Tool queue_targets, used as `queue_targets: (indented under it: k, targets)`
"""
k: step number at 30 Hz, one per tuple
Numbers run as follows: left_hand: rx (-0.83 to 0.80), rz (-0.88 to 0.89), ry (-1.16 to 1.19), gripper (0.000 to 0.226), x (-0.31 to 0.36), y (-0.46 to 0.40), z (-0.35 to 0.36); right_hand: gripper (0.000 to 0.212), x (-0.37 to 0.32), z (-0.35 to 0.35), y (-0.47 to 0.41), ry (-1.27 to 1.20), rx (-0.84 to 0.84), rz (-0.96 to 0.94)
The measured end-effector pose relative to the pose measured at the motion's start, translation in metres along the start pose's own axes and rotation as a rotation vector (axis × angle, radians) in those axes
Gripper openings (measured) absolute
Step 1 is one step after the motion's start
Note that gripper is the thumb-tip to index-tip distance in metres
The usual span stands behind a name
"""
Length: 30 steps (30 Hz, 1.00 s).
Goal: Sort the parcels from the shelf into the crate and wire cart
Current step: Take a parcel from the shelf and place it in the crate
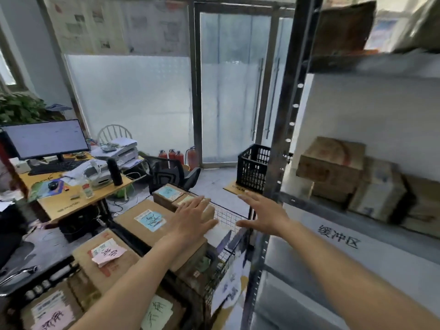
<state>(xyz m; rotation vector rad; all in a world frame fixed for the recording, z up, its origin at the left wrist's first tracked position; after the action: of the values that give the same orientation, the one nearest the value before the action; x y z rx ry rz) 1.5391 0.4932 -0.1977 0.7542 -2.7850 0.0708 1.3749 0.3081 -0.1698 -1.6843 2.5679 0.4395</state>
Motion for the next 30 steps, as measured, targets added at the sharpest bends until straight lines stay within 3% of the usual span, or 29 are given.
queue_targets:
  k: [12,20,25,30]
  targets:
    - [0.127,0.342,0.154,0.073,0.223,0.047,-0.053,0.09,0.091,-0.07,0.249,0.056,0.201,0.305]
    - [0.064,0.523,0.265,0.071,0.385,0.039,-0.033,0.078,0.195,-0.08,0.362,-0.111,0.319,0.528]
    - [-0.072,0.472,0.416,0.074,0.461,0.014,0.002,0.077,0.269,-0.078,0.4,-0.221,0.344,0.571]
    - [-0.11,0.332,0.419,0.075,0.503,-0.015,0.026,0.078,0.328,-0.078,0.404,-0.296,0.339,0.518]
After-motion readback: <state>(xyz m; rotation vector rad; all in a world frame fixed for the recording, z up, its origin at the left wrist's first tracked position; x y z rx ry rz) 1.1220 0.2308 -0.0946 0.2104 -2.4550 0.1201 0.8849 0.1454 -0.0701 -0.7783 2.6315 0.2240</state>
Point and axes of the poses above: each hand's wrist, its own y-axis away from the middle knuckle, its own z-axis out of the palm, x = y × z, the point moved 1 cm from there along -y, towards the middle knuckle, and after that the axes turned 12 degrees about -x, right-handed, at the moved point
